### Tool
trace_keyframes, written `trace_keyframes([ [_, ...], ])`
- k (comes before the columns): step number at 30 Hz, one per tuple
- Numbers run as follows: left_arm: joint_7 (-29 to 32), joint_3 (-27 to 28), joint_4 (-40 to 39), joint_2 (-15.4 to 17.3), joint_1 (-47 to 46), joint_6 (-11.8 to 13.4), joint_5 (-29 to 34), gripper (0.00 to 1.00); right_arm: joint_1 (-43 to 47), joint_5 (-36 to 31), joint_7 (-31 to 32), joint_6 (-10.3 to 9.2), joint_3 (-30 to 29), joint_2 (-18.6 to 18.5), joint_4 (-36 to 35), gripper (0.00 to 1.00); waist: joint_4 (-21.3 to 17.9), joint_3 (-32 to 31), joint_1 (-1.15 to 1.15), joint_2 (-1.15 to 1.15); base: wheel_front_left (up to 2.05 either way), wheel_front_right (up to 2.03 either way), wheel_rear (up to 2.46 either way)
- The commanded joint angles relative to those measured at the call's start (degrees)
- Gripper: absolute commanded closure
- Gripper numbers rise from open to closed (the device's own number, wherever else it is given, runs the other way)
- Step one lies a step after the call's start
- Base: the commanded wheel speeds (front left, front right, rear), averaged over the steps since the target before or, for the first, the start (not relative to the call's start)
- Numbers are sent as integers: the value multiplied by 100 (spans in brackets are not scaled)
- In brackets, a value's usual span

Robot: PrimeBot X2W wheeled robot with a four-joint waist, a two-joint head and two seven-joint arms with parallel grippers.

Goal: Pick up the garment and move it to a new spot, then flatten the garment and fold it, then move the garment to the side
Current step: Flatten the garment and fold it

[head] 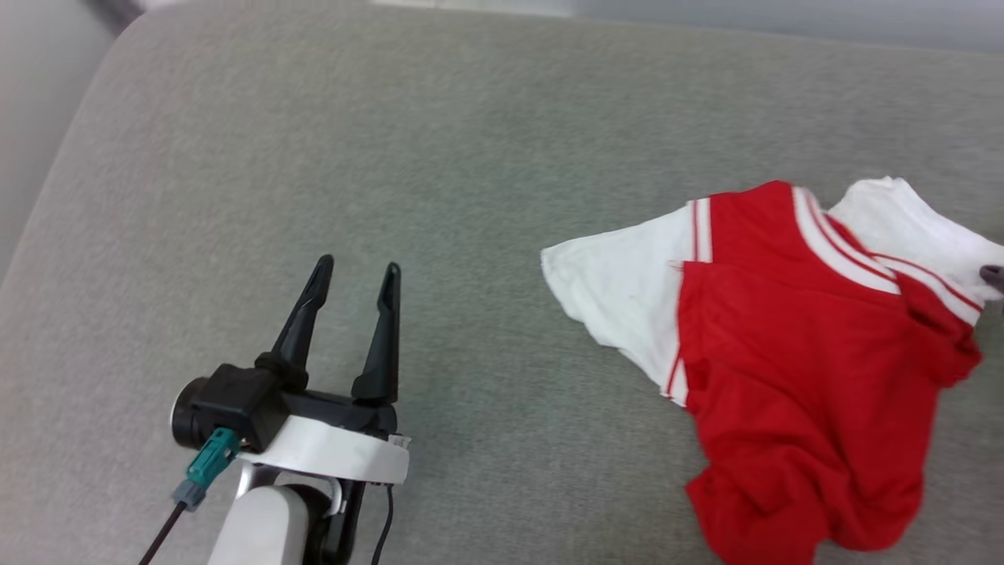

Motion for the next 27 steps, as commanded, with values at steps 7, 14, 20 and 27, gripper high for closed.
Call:
trace_keyframes([
  [7, -15, 266, -32, 0, 274, -14, 99, 0, 967, -33, -552, -5, -770, 197, -314, 100, -780, -534, 0, 0, 0, 0, 0],
  [14, -15, 390, -68, 20, 438, -15, 111, 0, 2237, -399, -1049, -4, -1633, 846, -964, 100, -1071, -680, 0, 0, 0, 0, 0],
  [20, -15, 352, -45, 89, 481, -16, 84, 0, 2830, -609, -1346, -4, -1845, 1465, -1270, 3, -1238, -728, 0, 0, 0, 0, 0],
  [27, -15, -17, -76, 387, 292, -16, -210, 0, 2592, -659, -2548, -3, -1329, 1515, -2029, 0, -1461, -701, 0, 0, 0, 0, 0],
])
